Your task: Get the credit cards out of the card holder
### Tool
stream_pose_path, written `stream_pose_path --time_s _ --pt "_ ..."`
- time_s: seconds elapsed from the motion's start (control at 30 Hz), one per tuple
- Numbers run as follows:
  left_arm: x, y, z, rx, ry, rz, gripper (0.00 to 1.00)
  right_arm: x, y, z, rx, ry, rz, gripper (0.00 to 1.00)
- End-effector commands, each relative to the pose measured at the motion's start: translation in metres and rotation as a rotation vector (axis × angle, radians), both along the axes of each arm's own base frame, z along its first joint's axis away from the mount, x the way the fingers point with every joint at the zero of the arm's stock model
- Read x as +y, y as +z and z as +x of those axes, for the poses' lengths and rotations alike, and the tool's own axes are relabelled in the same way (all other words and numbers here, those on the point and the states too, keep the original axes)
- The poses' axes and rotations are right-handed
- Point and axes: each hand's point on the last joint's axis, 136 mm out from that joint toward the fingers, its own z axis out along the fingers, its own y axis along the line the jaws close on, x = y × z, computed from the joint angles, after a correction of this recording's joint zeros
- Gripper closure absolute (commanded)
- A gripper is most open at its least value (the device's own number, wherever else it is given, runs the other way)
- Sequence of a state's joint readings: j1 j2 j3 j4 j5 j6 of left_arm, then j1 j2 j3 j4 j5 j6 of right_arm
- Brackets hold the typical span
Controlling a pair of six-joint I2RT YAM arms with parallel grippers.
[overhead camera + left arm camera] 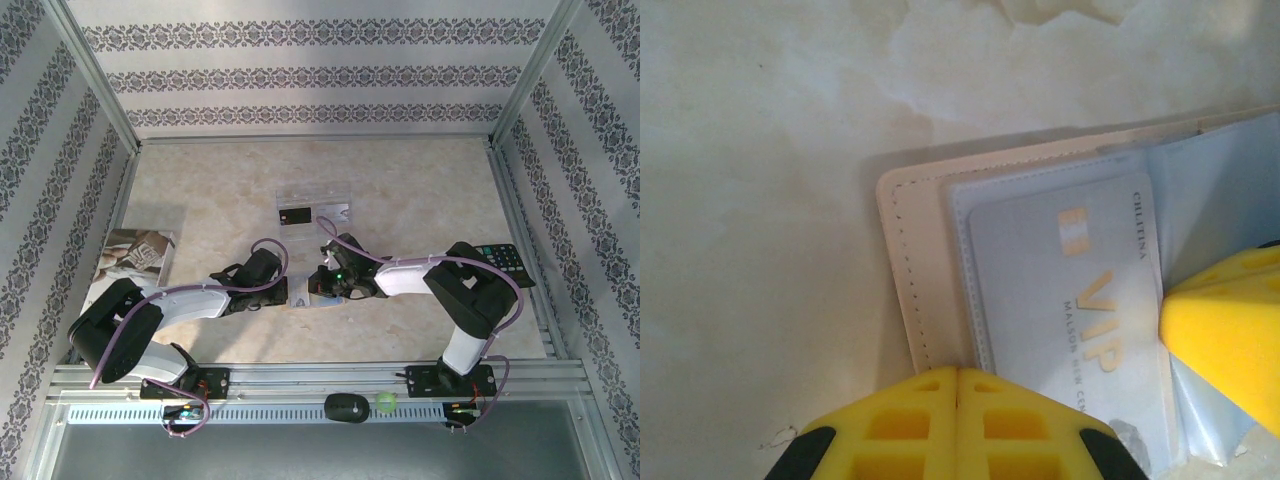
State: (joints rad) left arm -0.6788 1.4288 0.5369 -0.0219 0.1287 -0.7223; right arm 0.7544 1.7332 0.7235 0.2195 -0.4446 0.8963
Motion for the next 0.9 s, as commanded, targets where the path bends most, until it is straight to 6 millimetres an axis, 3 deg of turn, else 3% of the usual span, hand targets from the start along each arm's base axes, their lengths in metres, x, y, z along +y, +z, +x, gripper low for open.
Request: stream_pose_path --time_s 0.0,0.23,0.43,0.63,0.87 --pt "0.019 -0.032 -0.020 0.094 0.008 0.074 1.00 -0.015 -0.001 0.003 -0.017 -0.057 -0.030 1.00" --pt "0.022 -0.032 -0.020 0.096 0.011 0.070 1.00 -0.037 0.002 0.003 -0.040 -0.106 -0.077 1.00" --pt "0.019 -0.028 -0.017 0.090 0.010 0.058 1.00 -0.030 0.001 0.003 -0.024 -0.080 -0.067 1.00" --pt "0.018 0.006 -0.008 0.008 0.000 0.042 0.83 -0.032 -0.005 0.003 -0.024 -0.079 -0.082 1.00" --pt "0.015 0.043 0.003 -0.075 -0.012 0.024 0.84 -0.032 -0.005 0.002 -0.031 -0.078 -0.082 1.00"
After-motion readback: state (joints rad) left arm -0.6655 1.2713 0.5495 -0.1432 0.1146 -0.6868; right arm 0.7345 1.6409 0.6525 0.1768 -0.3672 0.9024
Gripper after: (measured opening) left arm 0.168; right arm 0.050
